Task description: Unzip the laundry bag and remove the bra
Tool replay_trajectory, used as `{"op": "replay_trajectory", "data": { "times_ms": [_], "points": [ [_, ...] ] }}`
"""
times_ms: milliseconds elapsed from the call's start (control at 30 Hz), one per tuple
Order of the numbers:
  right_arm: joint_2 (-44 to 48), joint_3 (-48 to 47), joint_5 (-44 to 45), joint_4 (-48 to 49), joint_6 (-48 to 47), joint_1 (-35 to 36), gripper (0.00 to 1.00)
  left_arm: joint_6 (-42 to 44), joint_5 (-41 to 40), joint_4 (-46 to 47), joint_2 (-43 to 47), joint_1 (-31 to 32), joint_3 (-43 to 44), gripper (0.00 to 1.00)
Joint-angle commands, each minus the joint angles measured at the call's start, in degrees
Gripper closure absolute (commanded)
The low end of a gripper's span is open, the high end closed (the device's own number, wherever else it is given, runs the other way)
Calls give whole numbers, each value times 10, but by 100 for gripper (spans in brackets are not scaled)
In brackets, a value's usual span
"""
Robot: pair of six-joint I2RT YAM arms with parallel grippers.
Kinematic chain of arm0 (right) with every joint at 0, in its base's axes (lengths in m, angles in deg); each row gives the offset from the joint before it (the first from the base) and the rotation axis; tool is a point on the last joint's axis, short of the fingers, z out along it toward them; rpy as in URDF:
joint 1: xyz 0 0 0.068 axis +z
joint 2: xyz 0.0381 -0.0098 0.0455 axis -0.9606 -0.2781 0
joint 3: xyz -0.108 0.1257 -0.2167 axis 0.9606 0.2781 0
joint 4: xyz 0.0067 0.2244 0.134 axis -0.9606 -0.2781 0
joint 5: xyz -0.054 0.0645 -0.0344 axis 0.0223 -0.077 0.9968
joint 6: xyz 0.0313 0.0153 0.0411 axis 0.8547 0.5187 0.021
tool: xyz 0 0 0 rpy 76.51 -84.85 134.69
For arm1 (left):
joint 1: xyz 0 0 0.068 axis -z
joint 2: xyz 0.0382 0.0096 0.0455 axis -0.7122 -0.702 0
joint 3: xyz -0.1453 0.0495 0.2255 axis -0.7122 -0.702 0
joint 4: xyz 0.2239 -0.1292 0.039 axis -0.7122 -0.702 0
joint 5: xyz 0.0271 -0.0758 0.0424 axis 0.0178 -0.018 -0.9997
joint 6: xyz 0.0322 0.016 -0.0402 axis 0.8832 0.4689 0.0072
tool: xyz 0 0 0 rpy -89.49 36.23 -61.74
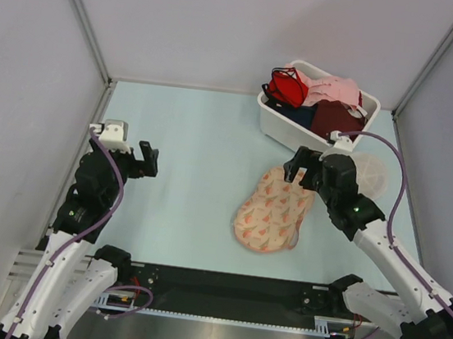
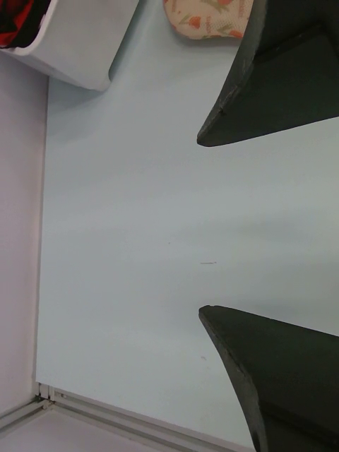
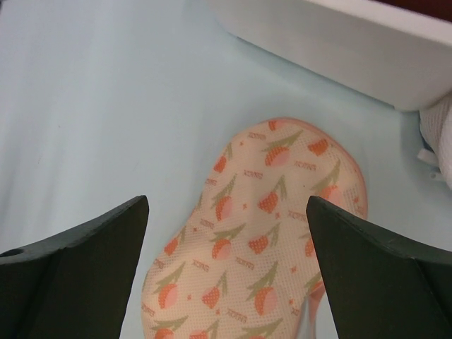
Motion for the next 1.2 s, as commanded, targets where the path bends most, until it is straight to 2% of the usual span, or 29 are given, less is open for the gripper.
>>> {"op": "replay_trajectory", "data": {
  "times_ms": [0,167,367,700,900,1167],
  "points": [
    [-12,-18,24,-57,66,-15,0,22,58,27,0,-4,-3,0],
    [-16,37,16,-90,137,-26,0,22,60,27,-5,-4,-2,0],
    [-38,95,-20,-39,180,-59,0,21,68,26,-12,-5,-1,0],
    [-202,89,-75,68,179,-54,1,21,57,20,-13,-4,1,0],
    [-290,33,-101,114,171,9,2,21,58,19,-15,-4,2,0],
    [-449,-135,-155,129,111,84,2,21,57,17,-12,-4,1,0]
  ]
}}
